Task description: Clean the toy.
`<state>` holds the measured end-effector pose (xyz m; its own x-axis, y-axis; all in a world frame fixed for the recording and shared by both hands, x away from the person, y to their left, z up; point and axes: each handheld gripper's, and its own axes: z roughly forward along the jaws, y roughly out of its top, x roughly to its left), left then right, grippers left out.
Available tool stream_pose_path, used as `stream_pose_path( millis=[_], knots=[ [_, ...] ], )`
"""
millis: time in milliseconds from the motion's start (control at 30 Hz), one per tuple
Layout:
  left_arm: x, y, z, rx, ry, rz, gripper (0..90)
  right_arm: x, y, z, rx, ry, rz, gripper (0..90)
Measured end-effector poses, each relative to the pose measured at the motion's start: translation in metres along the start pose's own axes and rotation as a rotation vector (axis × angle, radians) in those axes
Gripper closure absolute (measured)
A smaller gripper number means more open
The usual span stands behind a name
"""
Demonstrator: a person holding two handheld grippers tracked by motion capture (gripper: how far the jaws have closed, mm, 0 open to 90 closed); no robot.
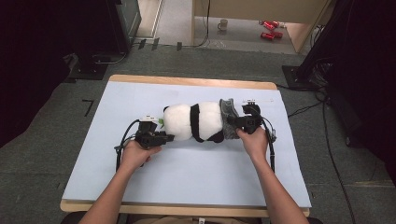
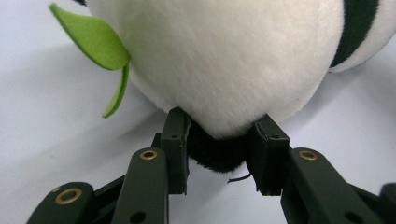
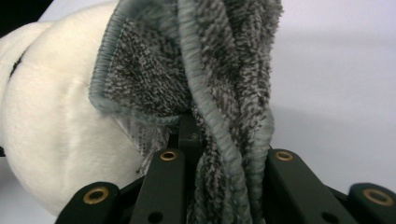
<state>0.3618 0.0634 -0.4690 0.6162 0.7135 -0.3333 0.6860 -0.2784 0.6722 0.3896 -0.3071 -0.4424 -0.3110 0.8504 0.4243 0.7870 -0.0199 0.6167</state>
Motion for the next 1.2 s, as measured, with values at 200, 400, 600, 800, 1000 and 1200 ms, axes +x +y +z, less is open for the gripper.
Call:
stream_pose_path(
  millis=[200,400,600,800,1000,1200],
  knots=[
    [0.0,0.001,0.001,0.018,0.004,0.005,63.0,-0.001,-0.009,0.01,0.047,-0.003,0.03,77.1],
    [0.002,0.004,0.001,0.03,-0.006,-0.004,63.1,-0.009,-0.019,0.02,0.1,0.02,0.064,77.0],
    [0.003,0.006,0.001,0.038,-0.019,-0.013,62.9,-0.015,-0.023,0.022,0.147,0.01,0.061,76.9],
    [0.005,0.007,0.0,0.036,-0.041,-0.022,62.5,-0.023,-0.011,-0.011,0.064,-0.033,0.055,76.8],
    [0.005,0.007,-0.001,0.028,-0.044,-0.022,62.5,-0.022,0.004,-0.039,-0.025,-0.025,0.045,76.8],
    [0.001,0.004,-0.001,0.018,-0.041,-0.027,62.5,0.001,0.022,-0.06,-0.115,0.017,-0.015,76.7]
  ],
)
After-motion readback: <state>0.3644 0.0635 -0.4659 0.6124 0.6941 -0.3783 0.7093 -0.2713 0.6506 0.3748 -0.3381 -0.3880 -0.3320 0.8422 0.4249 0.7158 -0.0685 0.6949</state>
